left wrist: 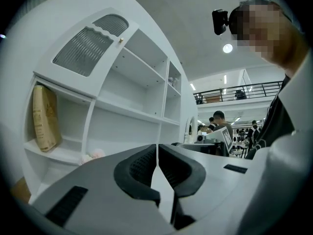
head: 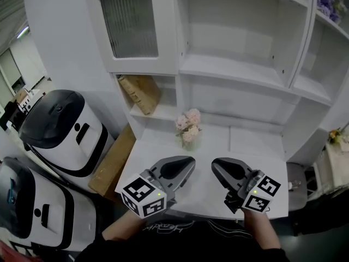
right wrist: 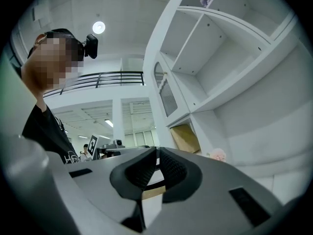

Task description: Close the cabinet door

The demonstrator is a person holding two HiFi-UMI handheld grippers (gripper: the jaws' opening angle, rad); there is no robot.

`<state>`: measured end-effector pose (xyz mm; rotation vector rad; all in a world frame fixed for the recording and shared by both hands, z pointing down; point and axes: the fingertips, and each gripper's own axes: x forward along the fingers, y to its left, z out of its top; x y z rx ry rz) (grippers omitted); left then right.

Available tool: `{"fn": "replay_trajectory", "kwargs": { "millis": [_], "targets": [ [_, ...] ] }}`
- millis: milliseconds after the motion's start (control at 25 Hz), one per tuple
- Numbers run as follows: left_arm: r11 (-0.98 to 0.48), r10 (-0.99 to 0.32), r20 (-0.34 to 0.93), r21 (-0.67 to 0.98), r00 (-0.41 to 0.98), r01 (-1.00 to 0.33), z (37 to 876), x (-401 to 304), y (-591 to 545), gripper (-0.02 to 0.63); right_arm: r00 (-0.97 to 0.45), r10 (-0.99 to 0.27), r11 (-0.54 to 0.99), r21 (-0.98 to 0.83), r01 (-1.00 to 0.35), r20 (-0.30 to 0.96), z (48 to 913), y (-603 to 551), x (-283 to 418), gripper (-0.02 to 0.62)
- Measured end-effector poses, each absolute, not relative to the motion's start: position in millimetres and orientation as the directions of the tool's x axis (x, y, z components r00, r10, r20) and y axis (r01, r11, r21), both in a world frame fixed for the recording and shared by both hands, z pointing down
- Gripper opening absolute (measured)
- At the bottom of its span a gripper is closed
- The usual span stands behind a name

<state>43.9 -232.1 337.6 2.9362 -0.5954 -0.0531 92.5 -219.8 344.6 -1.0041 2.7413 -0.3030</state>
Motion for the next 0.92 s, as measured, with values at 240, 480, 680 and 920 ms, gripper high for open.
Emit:
{"fn": "replay_trajectory", "kwargs": {
  "millis": [240,480,680,920],
  "targets": [
    [-0.903,-0.404,0.004,0.159,0.915,-0.399,341.2,38.7,-232.5,0.032,-0.745,-0.659,0.738,-0.277,-0.615,-0.101,353.0,-220.0,87.5,0.052],
    [-0.898,-0.41,0.005,0.175,0.912,-0.404,344.3,34.3,-232.5,0.032,-0.736,-0.669,0.729,-0.28,-0.624,-0.101,352.9,-219.1,85.9,0.052],
    [-0.896,-0.413,0.005,0.176,0.911,-0.408,343.9,33.6,-231.9,0.032,-0.729,-0.677,0.723,-0.273,-0.634,-0.102,352.6,-216.8,86.8,0.052],
    [-0.896,-0.414,0.005,0.173,0.91,-0.408,343.2,33.4,-230.7,0.032,-0.727,-0.679,0.723,-0.274,-0.635,-0.106,353.1,-215.8,85.4,0.052]
  ]
}}
